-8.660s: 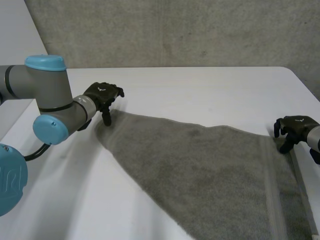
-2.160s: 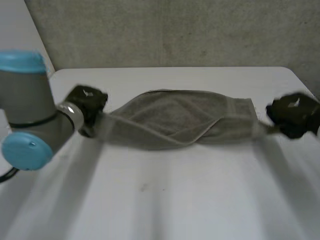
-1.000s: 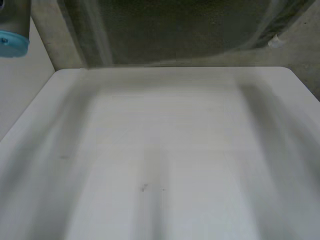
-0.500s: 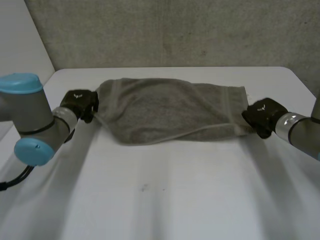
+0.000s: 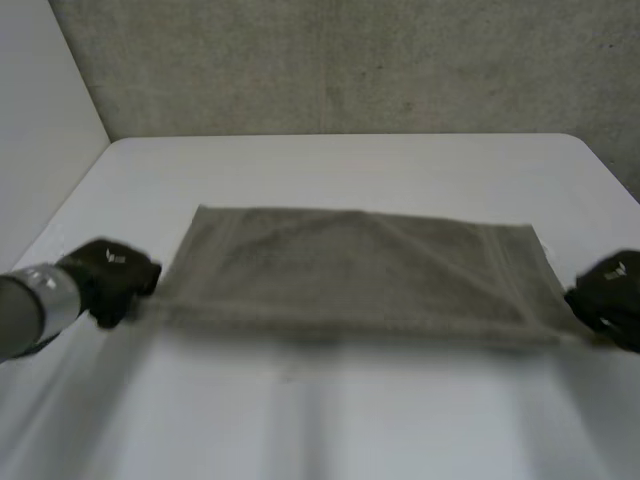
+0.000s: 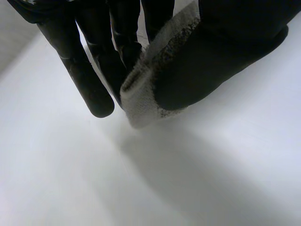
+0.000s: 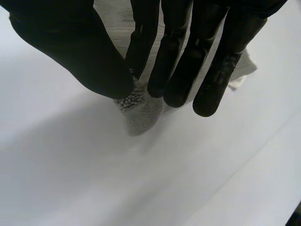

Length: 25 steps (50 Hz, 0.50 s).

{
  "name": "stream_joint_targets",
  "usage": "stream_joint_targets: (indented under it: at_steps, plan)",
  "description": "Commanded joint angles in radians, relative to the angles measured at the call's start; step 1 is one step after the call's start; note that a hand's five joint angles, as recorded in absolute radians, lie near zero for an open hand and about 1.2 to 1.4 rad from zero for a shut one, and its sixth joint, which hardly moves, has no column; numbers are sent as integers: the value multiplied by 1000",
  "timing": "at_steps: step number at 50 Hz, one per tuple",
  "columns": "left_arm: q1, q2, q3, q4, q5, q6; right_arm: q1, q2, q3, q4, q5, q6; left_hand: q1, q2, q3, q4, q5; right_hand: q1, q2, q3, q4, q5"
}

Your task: Fold the towel.

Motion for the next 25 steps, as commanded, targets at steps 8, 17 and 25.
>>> stream_joint_targets:
  at_steps: [8,17,25]
  plan:
    - [18,-55,72,-19,150,35,15,53,-4,-87,35,-15,217,180,181,179,188,446,211,208,202,234]
    - [-26,-233,249,80,141,-91,125,213,-144,-242,92,129,217,180,181,179,188,446,211,208,202,234]
    - [-113,-431,457,150,4,-147,155,320,-203,-486,146,191,217,180,181,179,188,446,211,208,202,234]
